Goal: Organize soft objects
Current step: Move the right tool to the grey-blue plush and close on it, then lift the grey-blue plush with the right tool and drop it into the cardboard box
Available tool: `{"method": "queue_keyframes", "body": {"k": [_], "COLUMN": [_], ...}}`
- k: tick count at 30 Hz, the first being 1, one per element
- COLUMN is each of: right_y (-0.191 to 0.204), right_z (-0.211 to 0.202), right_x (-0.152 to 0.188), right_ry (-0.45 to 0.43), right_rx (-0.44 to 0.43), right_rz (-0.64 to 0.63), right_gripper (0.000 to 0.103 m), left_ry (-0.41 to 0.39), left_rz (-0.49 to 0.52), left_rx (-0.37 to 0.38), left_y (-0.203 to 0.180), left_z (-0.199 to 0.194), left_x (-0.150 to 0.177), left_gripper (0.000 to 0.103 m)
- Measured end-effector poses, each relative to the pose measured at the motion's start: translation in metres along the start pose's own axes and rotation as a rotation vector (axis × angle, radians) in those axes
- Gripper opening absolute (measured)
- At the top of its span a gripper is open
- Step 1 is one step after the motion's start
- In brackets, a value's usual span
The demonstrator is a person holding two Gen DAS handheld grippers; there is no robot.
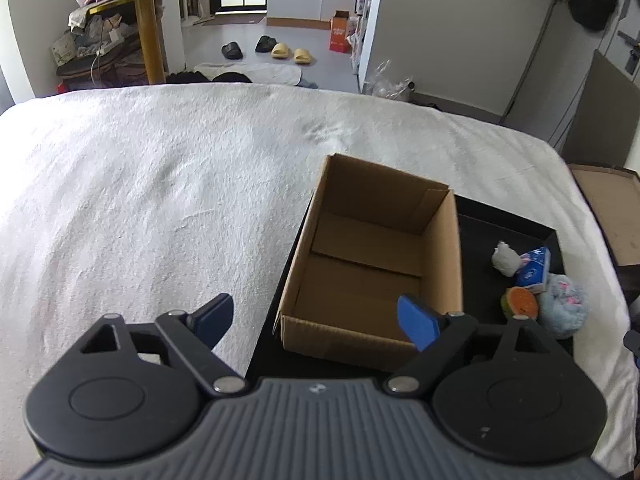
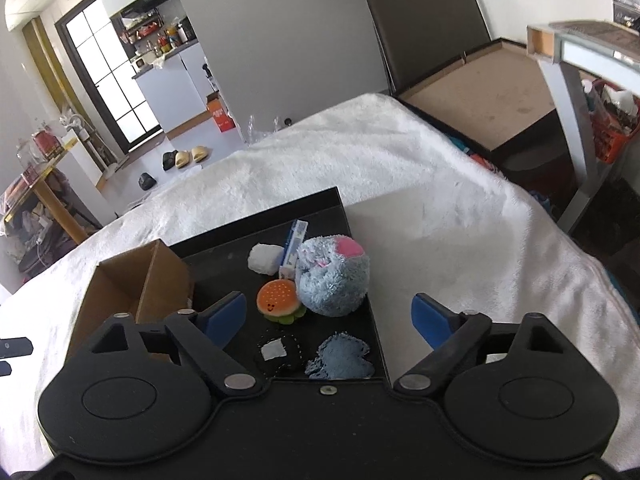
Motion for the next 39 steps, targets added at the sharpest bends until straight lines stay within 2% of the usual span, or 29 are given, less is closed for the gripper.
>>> {"method": "queue_keyframes", "body": {"k": [4,8,22,24,26,27,28,30,33,39], "right_y": [0.002,0.005,0.022,0.025,0.028,0.029,0.031,0.033,0.036,0.042], "right_z": [0.025,0.052,0.118,0.122,0.125,0.126,0.128,0.131,0.128,0.115], "right_x": [-0.003,-0.004,-0.009,-0.009,-0.010,-0.009,-0.009,-0.007,-0.005,-0.005], "right_ry": [0.022,0.049,0.114,0.113,0.114,0.111,0.109,0.122,0.117,0.099], "right_rx": [0.006,0.014,0.035,0.044,0.054,0.062,0.067,0.070,0.063,0.058], "right_rz": [0.010,0.018,0.007,-0.007,-0.022,-0.033,-0.043,-0.060,-0.080,-0.119], "right_gripper": [0.085,0.082,0.082,0.082,0.082,0.077,0.072,0.053,0.046,0.041], "left_ry": [0.008,0.002,-0.004,0.002,0.008,0.006,0.005,0.004,-0.020,-0.034], "left_rz": [-0.002,-0.017,-0.070,-0.082,-0.093,-0.097,-0.098,-0.103,-0.088,-0.088], "left_rx": [-0.020,-0.035,-0.050,-0.049,-0.045,-0.040,-0.038,-0.036,-0.027,-0.004], "left_y": [0.004,0.011,0.036,0.038,0.041,0.041,0.042,0.042,0.040,0.038], "left_z": [0.018,0.033,0.068,0.073,0.078,0.079,0.081,0.084,0.083,0.080], "left_x": [-0.003,-0.004,-0.001,0.000,0.000,0.000,0.000,0.001,0.002,0.004], "left_gripper": [0.077,0.073,0.052,0.048,0.036,0.032,0.023,0.013,0.013,0.012]}}
Point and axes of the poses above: each gripper's, at about its wrist camera, not at the fingertips, and z roughly the way its jaws point, y to its left, x to its underside, the point moved 2 cm from there along z, roughly the way its jaws point, and after that the axes turned 15 degrees about x, right-handed, at the moved point
